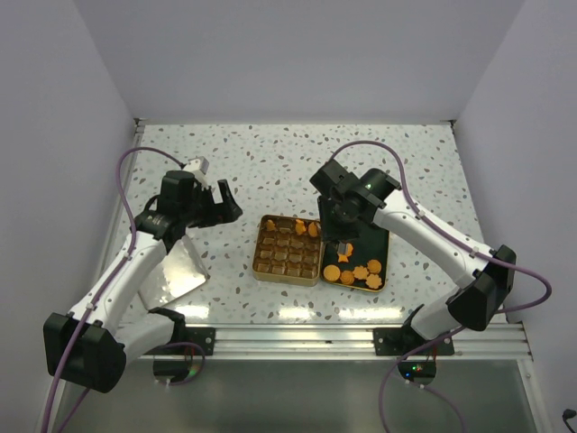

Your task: Pack the cookies

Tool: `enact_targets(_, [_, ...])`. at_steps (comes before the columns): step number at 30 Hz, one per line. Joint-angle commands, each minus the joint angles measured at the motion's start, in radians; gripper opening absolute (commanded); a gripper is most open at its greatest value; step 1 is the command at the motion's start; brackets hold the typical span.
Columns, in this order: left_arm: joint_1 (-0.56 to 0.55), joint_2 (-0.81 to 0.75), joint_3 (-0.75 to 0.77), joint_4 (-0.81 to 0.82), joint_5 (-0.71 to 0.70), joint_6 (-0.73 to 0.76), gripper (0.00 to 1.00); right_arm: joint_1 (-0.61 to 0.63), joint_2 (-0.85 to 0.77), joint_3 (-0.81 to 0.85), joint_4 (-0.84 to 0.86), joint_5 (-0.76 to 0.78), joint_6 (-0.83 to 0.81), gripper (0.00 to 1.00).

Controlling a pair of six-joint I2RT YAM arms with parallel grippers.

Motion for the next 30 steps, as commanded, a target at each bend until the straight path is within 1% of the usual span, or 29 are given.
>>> enact_targets(1, [-0.005, -0.007, 0.032, 0.056, -0.007, -0.013, 1.0, -0.001, -0.035, 0.047, -0.026, 0.04, -0.01, 0.4])
enact_targets(10, [-0.005, -0.021, 0.029, 0.05, -0.003, -0.013, 1.0, -0.001, -0.044, 0.024, -0.005, 0.028, -0.007, 0.38])
enact_targets(15, [-0.005, -0.024, 0.03, 0.044, 0.0, -0.013, 1.0, -0.001, -0.06, 0.043, -0.032, 0.049, -0.007, 0.38])
enact_targets(20, [-0.005, -0.028, 0.03, 0.038, 0.0, -0.009, 1.0, -0.001, -0.11, 0.017, -0.08, 0.065, 0.013, 0.37])
enact_targets(26, [-0.005, -0.033, 0.029, 0.036, 0.002, -0.004, 1.0, -0.005, -0.245, -0.091, -0.158, 0.094, 0.079, 0.37])
enact_targets(27, [-0.005, -0.031, 0.027, 0.038, 0.003, -0.004, 1.0, -0.007, -0.283, -0.126, -0.169, 0.1, 0.102, 0.37])
enact_targets(30, [-0.005, -0.03, 0.023, 0.049, 0.011, -0.007, 1.0, -0.02, -0.33, -0.196, -0.207, 0.111, 0.145, 0.38])
